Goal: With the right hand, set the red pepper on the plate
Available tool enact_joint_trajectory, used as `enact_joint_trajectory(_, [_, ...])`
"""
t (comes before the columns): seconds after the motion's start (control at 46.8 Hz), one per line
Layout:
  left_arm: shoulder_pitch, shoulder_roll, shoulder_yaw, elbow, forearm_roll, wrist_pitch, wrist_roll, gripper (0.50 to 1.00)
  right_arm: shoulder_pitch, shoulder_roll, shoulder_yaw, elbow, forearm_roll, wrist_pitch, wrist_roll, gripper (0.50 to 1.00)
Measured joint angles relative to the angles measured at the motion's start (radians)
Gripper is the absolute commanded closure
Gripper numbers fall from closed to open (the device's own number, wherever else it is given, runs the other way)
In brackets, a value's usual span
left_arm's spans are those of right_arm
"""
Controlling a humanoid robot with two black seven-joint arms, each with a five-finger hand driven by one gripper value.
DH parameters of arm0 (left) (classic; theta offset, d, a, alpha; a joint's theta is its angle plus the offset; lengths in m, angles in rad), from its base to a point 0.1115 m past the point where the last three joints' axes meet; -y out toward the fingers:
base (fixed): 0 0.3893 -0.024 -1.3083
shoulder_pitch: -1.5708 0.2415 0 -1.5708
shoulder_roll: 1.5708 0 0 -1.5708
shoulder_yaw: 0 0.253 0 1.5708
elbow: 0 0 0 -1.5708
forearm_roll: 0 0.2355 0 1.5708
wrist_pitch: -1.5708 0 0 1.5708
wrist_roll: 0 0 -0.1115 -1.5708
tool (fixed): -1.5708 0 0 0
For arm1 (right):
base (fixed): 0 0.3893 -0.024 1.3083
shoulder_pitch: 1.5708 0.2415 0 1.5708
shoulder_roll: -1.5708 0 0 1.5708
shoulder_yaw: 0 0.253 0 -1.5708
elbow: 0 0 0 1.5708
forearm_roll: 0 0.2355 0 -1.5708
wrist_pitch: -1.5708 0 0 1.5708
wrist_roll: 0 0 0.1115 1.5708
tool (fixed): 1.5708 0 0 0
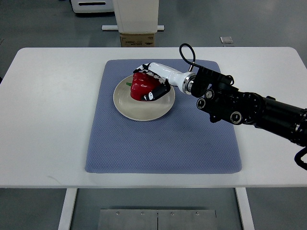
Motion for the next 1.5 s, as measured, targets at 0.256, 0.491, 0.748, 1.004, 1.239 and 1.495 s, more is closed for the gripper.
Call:
enact_joint_trajectory(0.256, [0.000, 0.000, 0.000, 0.000, 0.000, 0.000, 0.000, 0.500, -0.027, 0.000, 0.000, 0.002, 0.000, -0.001, 0.000, 1.000])
enact_joint_trajectory(0.491, [0.000, 0.000, 0.000, 0.000, 0.000, 0.000, 0.000, 0.500, -0.052, 0.000, 0.000, 0.002, 0.000, -0.007, 0.000, 0.674])
enact_joint_trajectory(0.748, [0.000, 0.000, 0.000, 0.000, 0.000, 0.000, 0.000, 0.500, -0.070, 0.000, 0.000, 0.002, 0.004, -0.039, 0.014, 0.505])
enact_joint_trajectory(1.004, [0.000, 0.000, 0.000, 0.000, 0.000, 0.000, 0.000, 0.500, -0.059, 0.000, -0.001, 0.003, 0.009, -0.037, 0.013, 0.500])
enact_joint_trajectory(1.239, [0.000, 0.000, 0.000, 0.000, 0.000, 0.000, 0.000, 0.500, -0.044, 0.000, 0.072, 0.001, 0.020, -0.037, 0.005, 0.500])
enact_joint_trajectory(1.495, [0.000, 0.000, 0.000, 0.000, 0.000, 0.000, 0.000, 0.500, -0.040, 0.000, 0.171, -0.002, 0.073, -0.037, 0.004, 0.500])
